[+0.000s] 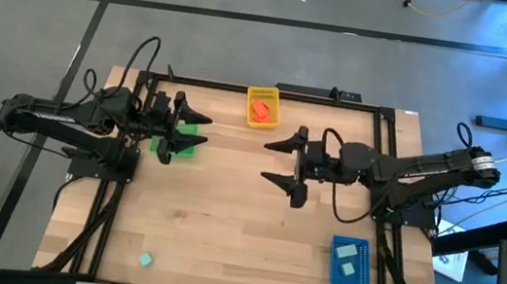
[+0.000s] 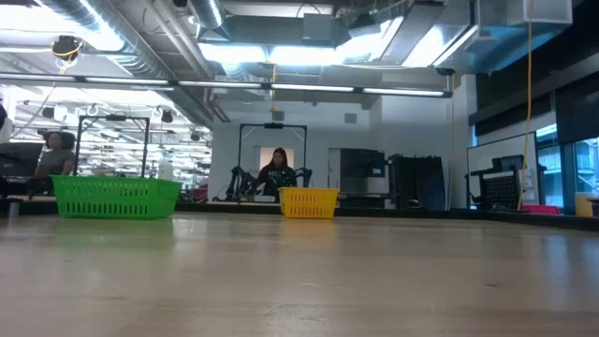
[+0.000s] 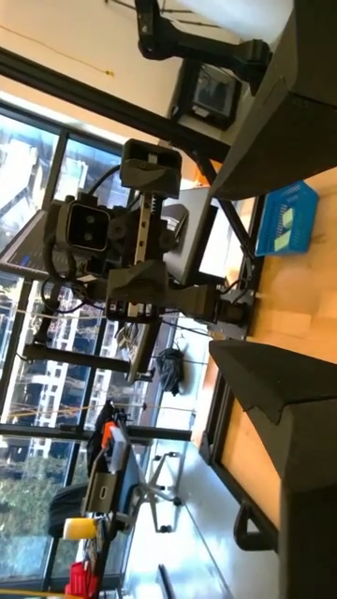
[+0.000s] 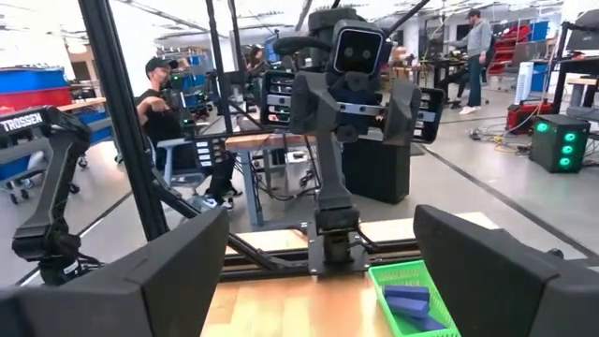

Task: Sort & place blocks by color
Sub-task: Put the light blue block into the blue bin

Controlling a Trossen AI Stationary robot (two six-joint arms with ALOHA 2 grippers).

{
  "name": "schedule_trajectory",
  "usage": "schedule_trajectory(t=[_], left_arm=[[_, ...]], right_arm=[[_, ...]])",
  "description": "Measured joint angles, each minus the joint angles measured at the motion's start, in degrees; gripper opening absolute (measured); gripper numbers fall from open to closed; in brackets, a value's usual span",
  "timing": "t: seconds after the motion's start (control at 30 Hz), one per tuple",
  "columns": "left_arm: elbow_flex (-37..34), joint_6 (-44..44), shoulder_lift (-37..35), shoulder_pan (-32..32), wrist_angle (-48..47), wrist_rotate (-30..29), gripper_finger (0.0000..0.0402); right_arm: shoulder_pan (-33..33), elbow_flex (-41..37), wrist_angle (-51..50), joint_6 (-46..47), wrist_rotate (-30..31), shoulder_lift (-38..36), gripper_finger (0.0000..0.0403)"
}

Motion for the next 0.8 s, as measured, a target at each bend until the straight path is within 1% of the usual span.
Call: schedule_trajectory(t=[0.63, 0.8], left_arm=[[0.00, 0.09, 0.00, 0.00, -0.08, -0.08, 0.0250], [0.00, 0.11, 0.00, 0.00, -0.08, -0.09, 0.0250]], right_arm=[[0.00, 0.00, -0.18, -0.91, 0.35, 0.00, 0.0343], [0.00, 0.00, -0.19, -3.47, 0.37, 0.00, 0.0343]])
